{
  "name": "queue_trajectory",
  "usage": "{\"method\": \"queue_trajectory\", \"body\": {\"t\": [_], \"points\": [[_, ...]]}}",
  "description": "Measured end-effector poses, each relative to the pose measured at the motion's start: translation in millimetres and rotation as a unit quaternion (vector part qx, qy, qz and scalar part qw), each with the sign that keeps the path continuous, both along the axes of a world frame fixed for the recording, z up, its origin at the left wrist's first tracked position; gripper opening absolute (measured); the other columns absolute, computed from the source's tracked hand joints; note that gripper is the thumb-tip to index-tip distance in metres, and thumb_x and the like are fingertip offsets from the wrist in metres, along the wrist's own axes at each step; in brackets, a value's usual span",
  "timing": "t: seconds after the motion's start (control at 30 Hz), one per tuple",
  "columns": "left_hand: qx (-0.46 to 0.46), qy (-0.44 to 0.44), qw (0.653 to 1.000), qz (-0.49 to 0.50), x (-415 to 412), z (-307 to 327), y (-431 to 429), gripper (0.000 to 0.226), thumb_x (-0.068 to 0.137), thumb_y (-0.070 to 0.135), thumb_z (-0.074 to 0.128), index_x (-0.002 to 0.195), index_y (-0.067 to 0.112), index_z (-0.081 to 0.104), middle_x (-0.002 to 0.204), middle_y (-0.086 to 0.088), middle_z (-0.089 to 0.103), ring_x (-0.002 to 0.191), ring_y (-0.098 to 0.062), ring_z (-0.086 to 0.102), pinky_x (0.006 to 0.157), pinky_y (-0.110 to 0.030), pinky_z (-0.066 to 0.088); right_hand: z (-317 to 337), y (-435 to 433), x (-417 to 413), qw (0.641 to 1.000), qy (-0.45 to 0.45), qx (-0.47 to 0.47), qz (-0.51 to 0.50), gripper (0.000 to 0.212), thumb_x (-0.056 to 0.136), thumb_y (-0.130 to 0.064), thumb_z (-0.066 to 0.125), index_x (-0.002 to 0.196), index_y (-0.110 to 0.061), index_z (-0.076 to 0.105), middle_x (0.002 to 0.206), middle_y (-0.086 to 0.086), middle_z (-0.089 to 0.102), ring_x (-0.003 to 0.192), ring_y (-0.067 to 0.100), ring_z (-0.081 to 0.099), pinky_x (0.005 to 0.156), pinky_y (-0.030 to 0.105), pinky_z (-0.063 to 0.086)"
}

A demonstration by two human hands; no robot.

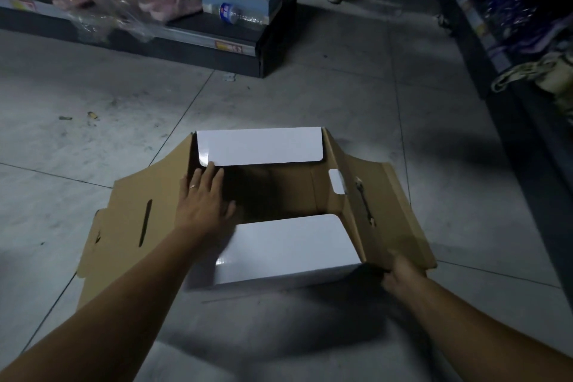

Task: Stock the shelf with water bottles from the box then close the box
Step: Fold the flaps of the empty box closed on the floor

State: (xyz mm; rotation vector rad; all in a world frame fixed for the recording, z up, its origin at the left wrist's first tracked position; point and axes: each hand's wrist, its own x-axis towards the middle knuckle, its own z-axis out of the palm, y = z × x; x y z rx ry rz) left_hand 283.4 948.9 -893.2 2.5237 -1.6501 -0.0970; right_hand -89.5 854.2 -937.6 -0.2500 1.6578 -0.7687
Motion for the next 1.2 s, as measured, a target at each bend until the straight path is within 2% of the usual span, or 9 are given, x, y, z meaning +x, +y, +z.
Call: {"method": "queue_trajectory", "body": {"t": [0.13, 0.23, 0.33, 0.4, 0.53, 0.87, 1.0, 1.1, 1.2], "points": [[-0.006, -0.026, 1.000, -0.007, -1, -8, 8, 0.074, 0.099, 0.054, 0.039, 0.160, 0.013, 0.029, 0.170, -0.011, 0.020, 0.157, -0.034, 0.016, 0.127, -0.054, 0.004, 21, -13, 2, 0.996, 0.006, -0.055, -0.073, 0.050, 0.101, -0.008, 0.055, 0.149, -0.007, 0.040, 0.145, 0.015, 0.053, 0.132, 0.033, 0.053, 0.100, 0.037, 0.046], [0.001, -0.039, 0.999, -0.008, -2, -7, 9, 0.077, 0.097, 0.057, 0.031, 0.161, 0.013, 0.027, 0.170, -0.011, 0.018, 0.157, -0.034, 0.016, 0.127, -0.054, 0.002, 27, -26, -9, 0.992, 0.050, -0.067, -0.094, 0.011, 0.097, -0.002, 0.057, 0.102, -0.011, 0.054, 0.141, 0.020, 0.057, 0.089, 0.025, 0.066, 0.074, 0.030, 0.053], [0.007, -0.046, 0.999, -0.014, -3, -6, 9, 0.082, 0.094, 0.061, 0.023, 0.162, 0.014, 0.025, 0.171, -0.011, 0.016, 0.157, -0.033, 0.014, 0.127, -0.053, -0.004, 39, -38, -18, 0.981, 0.074, -0.102, -0.146, 0.028, 0.093, 0.000, 0.062, 0.081, -0.018, 0.043, 0.126, 0.018, 0.064, 0.072, 0.018, 0.059, 0.073, 0.034, 0.054], [0.002, -0.042, 0.999, -0.014, -1, -6, 9, 0.084, 0.092, 0.062, 0.023, 0.161, 0.014, 0.027, 0.171, -0.011, 0.018, 0.157, -0.034, 0.016, 0.126, -0.052, -0.003, 57, -40, -15, 0.973, 0.108, -0.127, -0.160, 0.015, 0.088, -0.009, 0.070, 0.093, -0.013, 0.056, 0.121, 0.011, 0.066, 0.085, 0.025, 0.066, 0.080, 0.040, 0.056], [-0.004, -0.018, 1.000, -0.008, 2, -7, 10, 0.082, 0.093, 0.063, 0.037, 0.160, 0.015, 0.032, 0.170, -0.011, 0.020, 0.156, -0.035, 0.018, 0.126, -0.052, -0.001, 93, -37, -1, 0.941, 0.204, -0.240, -0.128, 0.044, 0.090, -0.010, 0.063, 0.133, -0.007, 0.053, 0.120, 0.004, 0.059, 0.106, 0.022, 0.060, 0.093, 0.033, 0.050], [0.000, 0.050, 0.999, 0.008, 0, 11, 17, 0.073, 0.099, 0.055, 0.045, 0.160, 0.020, 0.028, 0.171, -0.008, 0.018, 0.158, -0.029, 0.010, 0.128, -0.051, 0.001, 155, 20, 49, 0.812, 0.306, -0.473, 0.153, 0.026, 0.105, -0.028, 0.048, 0.124, -0.010, 0.051, 0.096, -0.001, 0.061, 0.075, 0.003, 0.056, 0.061, 0.012, 0.042], [-0.002, 0.081, 0.997, 0.013, 8, 11, 35, 0.070, 0.100, 0.055, 0.043, 0.157, 0.017, 0.035, 0.170, -0.008, 0.022, 0.157, -0.028, 0.015, 0.128, -0.047, 0.010, 151, 39, 77, 0.725, 0.285, -0.546, 0.309, 0.034, 0.102, -0.039, 0.047, 0.131, -0.025, 0.057, 0.119, -0.012, 0.060, 0.104, -0.002, 0.059, 0.083, 0.006, 0.046], [-0.027, 0.096, 0.994, -0.038, 16, 16, 50, 0.066, 0.093, 0.052, 0.051, 0.147, 0.015, 0.051, 0.160, -0.012, 0.039, 0.147, -0.035, 0.037, 0.119, -0.051, 0.034, 129, 43, 97, 0.565, 0.358, -0.603, 0.435, 0.049, 0.096, -0.017, 0.056, 0.144, -0.020, 0.051, 0.146, 0.002, 0.051, 0.131, 0.023, 0.052, 0.108, 0.030, 0.043], [-0.079, 0.140, 0.981, -0.113, 29, 22, 65, 0.065, 0.080, 0.047, 0.062, 0.136, 0.015, 0.061, 0.141, -0.011, 0.056, 0.128, -0.031, 0.052, 0.107, -0.041, 0.045, 110, 44, 116, 0.443, 0.387, -0.604, 0.537, 0.057, 0.091, -0.028, 0.048, 0.147, -0.022, 0.047, 0.157, 0.007, 0.042, 0.140, 0.032, 0.044, 0.113, 0.045, 0.038]]}}
